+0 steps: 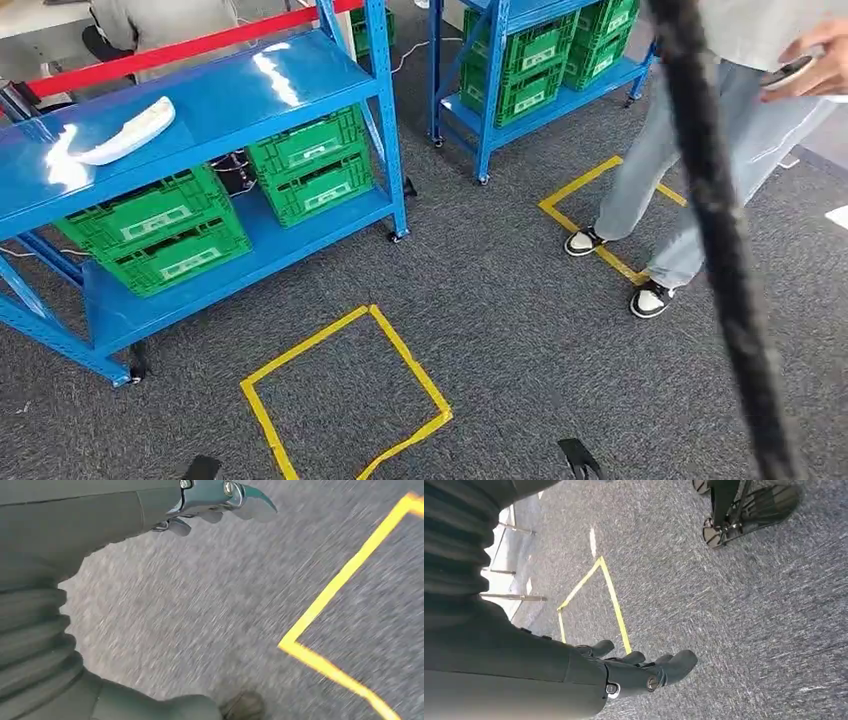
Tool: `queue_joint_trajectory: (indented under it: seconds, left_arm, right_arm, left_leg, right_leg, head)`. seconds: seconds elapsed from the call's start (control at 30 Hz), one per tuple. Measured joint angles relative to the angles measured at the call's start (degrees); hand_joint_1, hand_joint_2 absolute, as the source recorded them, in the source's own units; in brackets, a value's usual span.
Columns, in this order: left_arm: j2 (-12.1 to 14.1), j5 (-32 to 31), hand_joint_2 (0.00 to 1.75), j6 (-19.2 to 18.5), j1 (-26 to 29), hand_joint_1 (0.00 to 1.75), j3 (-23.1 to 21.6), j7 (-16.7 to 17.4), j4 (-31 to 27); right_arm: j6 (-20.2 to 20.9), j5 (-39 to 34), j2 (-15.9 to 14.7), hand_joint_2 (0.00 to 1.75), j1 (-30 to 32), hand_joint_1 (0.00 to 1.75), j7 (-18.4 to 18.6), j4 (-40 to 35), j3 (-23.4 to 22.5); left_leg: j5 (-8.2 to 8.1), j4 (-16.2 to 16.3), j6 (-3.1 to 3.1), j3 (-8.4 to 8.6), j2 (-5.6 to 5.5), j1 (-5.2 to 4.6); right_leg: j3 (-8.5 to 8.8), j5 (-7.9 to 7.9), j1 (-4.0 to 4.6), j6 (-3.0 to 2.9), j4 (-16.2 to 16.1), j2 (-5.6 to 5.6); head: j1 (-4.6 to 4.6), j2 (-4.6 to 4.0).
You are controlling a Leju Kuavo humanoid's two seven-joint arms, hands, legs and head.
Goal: Take the parts from the cabinet and place them on the table.
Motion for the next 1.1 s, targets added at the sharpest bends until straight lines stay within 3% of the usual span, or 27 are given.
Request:
queue_joint_trajectory:
  seconds: [0.3,0.43,0.47,0.53,0.67,0.8,0.83,0.87,0.97,1.0,1.03,1.07,1.1]
  left_arm:
    - [-0.59,-11.16,0.0,3.39,-11.72,0.0,2.43,-5.49,1.51]
    - [-0.33,-16.28,0.0,2.5,-13.41,0.0,2.95,-3.3,2.75]
    - [-0.31,-16.73,0.0,1.88,-12.49,0.0,3.09,-1.94,3.0]
    - [-0.18,-17.36,0.0,0.7,-9.9,0.0,3.5,1.29,3.72]
    - [0.13,-18.04,0.0,-0.68,-3.36,0.0,4.44,6.75,4.77]
    - [0.48,-17.54,0.0,-1.55,2.07,0.0,5.95,11.3,5.55]
    - [0.46,-17.14,0.0,-1.64,2.74,0.0,6.24,11.98,5.66]
    - [0.37,-16.45,0.0,-1.62,3.38,0.0,6.73,12.52,5.84]
    - [0.39,-15.09,0.0,-0.96,5.79,0.0,8.47,12.74,6.12]
    - [0.37,-14.8,0.0,-0.65,6.84,0.0,9.03,12.39,6.25]
    - [0.27,-14.57,0.0,-0.52,7.53,0.0,9.4,12.0,6.45]
    - [0.09,-14.52,0.0,-0.41,8.12,0.0,9.73,11.64,6.56]
    - [-0.13,-14.5,0.0,-0.37,8.37,0.0,10.14,11.17,6.69]
  right_arm:
    - [0.74,3.33,0.44,0.0,-2.32,0.0,0.85,0.79,-3.24]
    - [1.99,3.65,0.81,0.0,-3.06,0.0,-0.15,0.98,-5.11]
    - [2.3,3.65,0.85,1.75,-3.01,0.0,-0.48,1.01,-5.34]
    - [2.71,3.65,0.88,1.75,-2.98,0.0,-0.85,1.07,-5.77]
    - [2.73,3.91,0.9,1.75,-2.94,0.0,-1.9,1.36,-6.63]
    - [2.43,4.13,0.9,1.75,-2.89,0.0,-2.71,1.57,-7.13]
    - [2.41,4.13,0.9,1.75,-2.88,0.0,-2.71,1.57,-7.28]
    - [2.41,4.13,0.9,1.75,-2.89,0.0,-2.69,1.57,-7.5]
    - [2.6,4.16,0.88,1.75,-2.87,0.0,-2.53,1.57,-7.91]
    - [2.71,4.16,0.88,1.75,-2.75,0.0,-2.58,1.6,-8.09]
    - [2.71,4.16,0.88,1.75,-2.67,0.0,-2.62,1.66,-8.15]
    - [2.71,4.16,0.88,1.75,-2.65,0.0,-2.69,1.68,-8.24]
    - [2.69,4.16,0.88,1.75,-2.66,0.0,-2.82,1.71,-8.35]
  left_leg:
    - [0.36,0.1,-0.47,-0.48,-0.09,0.02]
    - [0.24,0.09,-0.32,-0.71,-0.06,-0.06]
    - [0.23,0.1,-0.31,-0.71,-0.05,-0.07]
    - [0.22,0.17,-0.29,-0.7,-0.06,-0.13]
    - [-0.22,0.75,0.39,-1.02,-0.08,-0.37]
    - [-0.19,0.46,1.09,-1.14,-0.25,-0.57]
    - [0.42,-0.42,1.42,-0.49,-0.39,0.35]
    - [0.61,-0.77,1.66,-0.36,-0.68,0.31]
    - [0.66,-0.6,1.83,-0.59,-1.15,0.33]
    - [0.63,-0.41,1.78,-0.75,-1.52,0.33]
    - [0.6,-0.23,1.72,-0.85,-1.89,0.37]
    - [0.51,0.02,1.55,-0.95,-2.43,0.46]
    - [0.39,0.37,1.27,-1.03,-3.06,0.61]
  right_leg:
    - [-0.35,0.4,0.04,-0.13,0.07,-0.01]
    - [-0.19,0.41,-0.06,-0.03,0.07,0.02]
    - [-0.2,0.4,-0.06,-0.02,0.06,0.02]
    - [-0.33,0.39,-0.06,0.02,0.02,0.02]
    - [-0.35,0.36,-0.38,0.46,-0.07,0.03]
    - [-0.09,0.42,-0.48,1.29,-0.43,-0.28]
    - [-0.09,0.03,-0.51,1.51,-0.21,-0.27]
    - [-0.81,-1.57,-0.37,1.58,1.73,-0.05]
    - [-6.34,-7.99,-0.44,1.82,13.97,0.06]
    - [-7.68,-8.6,-0.43,1.89,16.89,0.07]
    - [-7.4,-7.73,-0.48,1.91,16.5,0.06]
    - [-5.81,-5.68,-0.58,1.92,13.52,0.08]
    - [-3.1,-3.11,-0.66,1.93,8.55,0.25]
  head:
    - [0.04,0.0]
    - [0.02,-0.02]
    - [0.02,-0.02]
    - [0.02,-0.02]
    - [0.0,0.0]
    - [-0.02,-0.02]
    - [0.07,-0.02]
    - [0.09,-0.02]
    - [0.2,-0.02]
    - [0.22,-0.02]
    - [0.22,-0.02]
    - [0.22,0.0]
    - [0.22,0.0]
